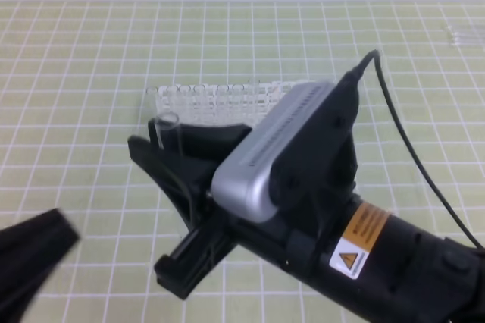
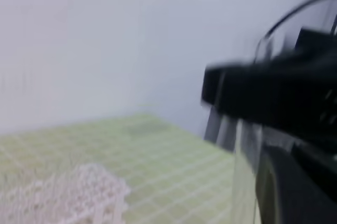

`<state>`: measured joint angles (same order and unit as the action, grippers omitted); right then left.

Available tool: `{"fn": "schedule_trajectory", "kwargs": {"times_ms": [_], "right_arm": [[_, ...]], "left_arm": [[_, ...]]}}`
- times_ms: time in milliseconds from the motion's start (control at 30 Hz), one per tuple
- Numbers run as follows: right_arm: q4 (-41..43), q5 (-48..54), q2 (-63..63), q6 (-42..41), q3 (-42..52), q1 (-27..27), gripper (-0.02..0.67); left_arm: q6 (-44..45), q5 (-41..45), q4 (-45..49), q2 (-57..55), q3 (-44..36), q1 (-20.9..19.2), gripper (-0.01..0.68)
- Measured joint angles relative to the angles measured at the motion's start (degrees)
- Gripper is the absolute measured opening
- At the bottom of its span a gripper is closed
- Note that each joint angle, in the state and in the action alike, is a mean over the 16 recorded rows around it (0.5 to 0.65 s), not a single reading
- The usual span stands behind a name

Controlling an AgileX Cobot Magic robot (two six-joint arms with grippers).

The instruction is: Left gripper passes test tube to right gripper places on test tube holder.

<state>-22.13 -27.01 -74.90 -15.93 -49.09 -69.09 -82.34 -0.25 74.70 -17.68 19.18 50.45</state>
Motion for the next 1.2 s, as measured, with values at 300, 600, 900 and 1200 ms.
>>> {"fn": "schedule_trajectory", "kwargs": {"times_ms": [300,600,900,1200], "right_arm": [[-0.1,1.6,0.4,-0.1,0.5,0.0,0.092],[-0.1,1.7,0.4,-0.2,0.5,0.0,0.092],[0.0,1.8,0.4,-1.1,0.5,0.1,0.092],[-0.7,3.2,0.5,-1.7,0.5,2.7,0.092]], "left_arm": [[-0.2,3.8,-0.6,11.0,-2.5,0.0,-0.002],[-0.8,4.7,-1.4,16.0,-10.0,0.0,-0.002],[-2.8,4.4,-0.1,16.5,-17.5,0.0,-0.002],[-3.6,5.6,2.4,16.5,-20.1,0.0,-0.002]]}}
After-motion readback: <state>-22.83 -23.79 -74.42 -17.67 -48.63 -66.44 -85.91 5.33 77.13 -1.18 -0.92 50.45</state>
